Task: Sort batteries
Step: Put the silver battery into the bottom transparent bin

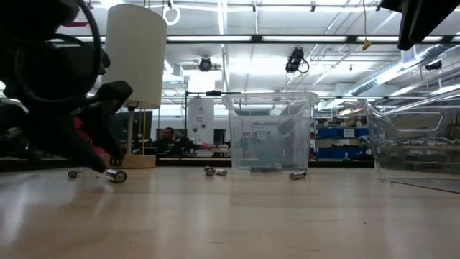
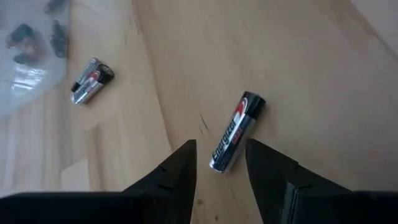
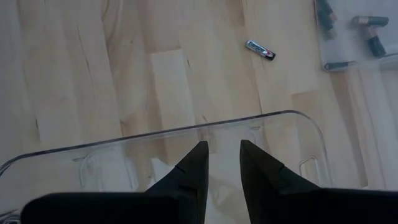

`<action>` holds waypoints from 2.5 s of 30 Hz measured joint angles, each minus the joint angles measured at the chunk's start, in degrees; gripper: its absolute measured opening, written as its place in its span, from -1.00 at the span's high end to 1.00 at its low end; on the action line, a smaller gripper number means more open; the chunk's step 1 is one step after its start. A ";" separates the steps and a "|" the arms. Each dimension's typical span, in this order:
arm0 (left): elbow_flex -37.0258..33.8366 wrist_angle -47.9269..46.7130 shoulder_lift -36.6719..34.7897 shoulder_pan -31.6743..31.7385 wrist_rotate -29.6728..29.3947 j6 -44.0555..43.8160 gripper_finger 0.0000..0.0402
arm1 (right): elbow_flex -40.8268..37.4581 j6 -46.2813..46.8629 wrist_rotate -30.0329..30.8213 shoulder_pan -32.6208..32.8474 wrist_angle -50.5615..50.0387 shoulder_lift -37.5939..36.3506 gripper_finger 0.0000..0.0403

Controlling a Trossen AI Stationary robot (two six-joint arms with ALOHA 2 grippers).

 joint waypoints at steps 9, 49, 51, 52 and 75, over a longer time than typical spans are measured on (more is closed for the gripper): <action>0.00 -0.04 0.00 3.53 5.86 2.95 0.30 | 0.00 -0.02 0.00 0.00 0.00 0.00 0.62; 0.00 0.01 0.00 10.43 17.08 4.55 0.36 | 0.00 -0.04 0.24 0.00 0.00 0.00 0.62; -0.02 0.01 0.00 10.43 17.08 4.53 0.38 | 0.00 -0.05 0.24 0.00 0.00 0.00 0.62; -0.02 0.01 0.00 10.43 17.10 4.53 0.38 | 0.00 -0.05 0.24 0.00 0.00 0.00 0.62; -0.04 0.22 0.02 10.40 17.41 4.27 0.81 | 0.00 -0.24 0.24 0.00 0.06 0.00 0.62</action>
